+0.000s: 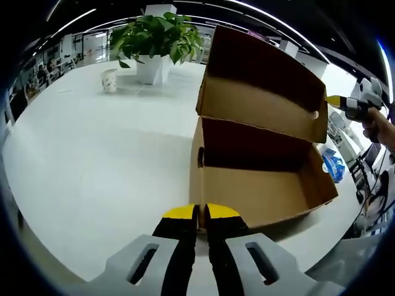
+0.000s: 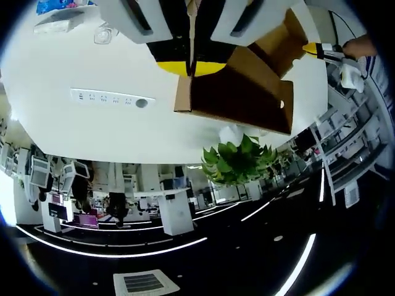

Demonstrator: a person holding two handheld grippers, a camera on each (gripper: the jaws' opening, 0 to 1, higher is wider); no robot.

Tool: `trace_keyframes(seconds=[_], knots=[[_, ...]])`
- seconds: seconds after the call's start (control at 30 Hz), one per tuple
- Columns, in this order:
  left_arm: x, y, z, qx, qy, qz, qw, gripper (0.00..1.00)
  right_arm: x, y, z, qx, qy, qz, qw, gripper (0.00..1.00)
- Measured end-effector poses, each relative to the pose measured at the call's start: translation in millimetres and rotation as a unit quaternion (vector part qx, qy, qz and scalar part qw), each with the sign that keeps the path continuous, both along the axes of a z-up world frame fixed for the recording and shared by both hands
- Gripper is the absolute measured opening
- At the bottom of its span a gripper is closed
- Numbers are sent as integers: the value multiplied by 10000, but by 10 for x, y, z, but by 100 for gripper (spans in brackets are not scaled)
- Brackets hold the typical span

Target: Operate the shoe box by opening the lid, removing the specified soft item, and placing it in the target area until the item is outside and the box remains undamaged.

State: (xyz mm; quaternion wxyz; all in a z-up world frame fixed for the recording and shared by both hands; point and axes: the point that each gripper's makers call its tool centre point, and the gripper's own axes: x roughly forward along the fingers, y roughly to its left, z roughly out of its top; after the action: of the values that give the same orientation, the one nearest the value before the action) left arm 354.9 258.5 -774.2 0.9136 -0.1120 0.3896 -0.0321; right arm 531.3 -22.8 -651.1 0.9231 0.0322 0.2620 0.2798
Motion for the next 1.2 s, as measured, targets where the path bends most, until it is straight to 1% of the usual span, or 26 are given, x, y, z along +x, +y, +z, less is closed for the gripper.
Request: trace_keyframes(seconds=[0.1,0.3,0.4,0.6,0.83,1.2], knots=[[1,-2,-2,7,7,-18,10000,2,-25,-6,10,-16,-51,9,10000,0],[4,-6,-7,4,9,-48,10000,2,-110,-24,31,72,-145,-3,9999,0],[5,-4,-9,5,8,-65,10000,2,-159,-14,45,-17,-276,37,9996,0],[5,-3,-11,-27,-5,-90,10000,3,-175,-39,45,42,-370,-27,9993,0],[3,-3,-9,-79,-48,-120,9999,3,-310,-31,60,21,-523,-41,9986,0],[7,-13,-3,-137,-76,-189,9997,3,-526,-55,55,204,-643,-163,9976,0]])
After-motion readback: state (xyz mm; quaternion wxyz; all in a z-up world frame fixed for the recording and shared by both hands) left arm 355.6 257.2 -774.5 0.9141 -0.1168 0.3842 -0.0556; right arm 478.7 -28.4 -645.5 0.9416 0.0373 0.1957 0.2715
